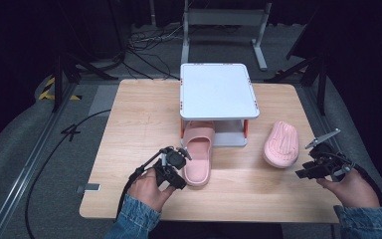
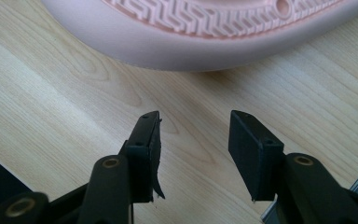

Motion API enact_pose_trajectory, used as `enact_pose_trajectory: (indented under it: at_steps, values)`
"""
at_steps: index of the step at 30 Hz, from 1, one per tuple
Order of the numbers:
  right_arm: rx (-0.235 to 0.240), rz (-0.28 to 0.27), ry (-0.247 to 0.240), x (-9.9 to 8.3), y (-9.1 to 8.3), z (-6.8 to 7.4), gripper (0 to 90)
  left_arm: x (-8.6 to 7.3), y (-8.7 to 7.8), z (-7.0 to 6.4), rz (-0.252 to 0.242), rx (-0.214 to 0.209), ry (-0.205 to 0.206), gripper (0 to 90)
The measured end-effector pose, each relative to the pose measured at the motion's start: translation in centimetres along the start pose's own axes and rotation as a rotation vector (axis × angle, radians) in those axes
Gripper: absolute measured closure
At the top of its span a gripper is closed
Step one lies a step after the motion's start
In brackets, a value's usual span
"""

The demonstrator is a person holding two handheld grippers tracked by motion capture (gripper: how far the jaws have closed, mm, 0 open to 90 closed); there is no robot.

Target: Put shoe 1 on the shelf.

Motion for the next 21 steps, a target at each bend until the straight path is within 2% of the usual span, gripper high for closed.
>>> enact_pose_trajectory:
  at_steps: [5,14,16,21]
  values:
    - [0.001,-0.003,0.001,0.1,0.0,0.1,53.8,0.4,1.9,-0.9,0.055,-0.008,0.040,58.9]
    - [0.001,0.002,0.004,-0.2,0.1,-0.1,53.7,1.2,4.1,-2.3,0.099,-0.034,0.091,59.2]
    - [0.000,0.003,0.006,-0.4,0.0,-0.1,53.7,1.4,4.4,-2.4,0.114,-0.039,0.085,61.9]
    - [-0.005,0.006,0.015,-0.7,0.0,0.0,53.7,1.9,4.7,-2.4,0.106,-0.059,0.086,64.8]
Point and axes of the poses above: each handheld gripper's, and its own axes: y roughly forward along the jaws, x roughly out of its top, z roughly to its left, the point moved 4 cm from there along y, roughly forward along the jaws, and after that the axes turned 1 degree about -z, right-handed, at the moved point
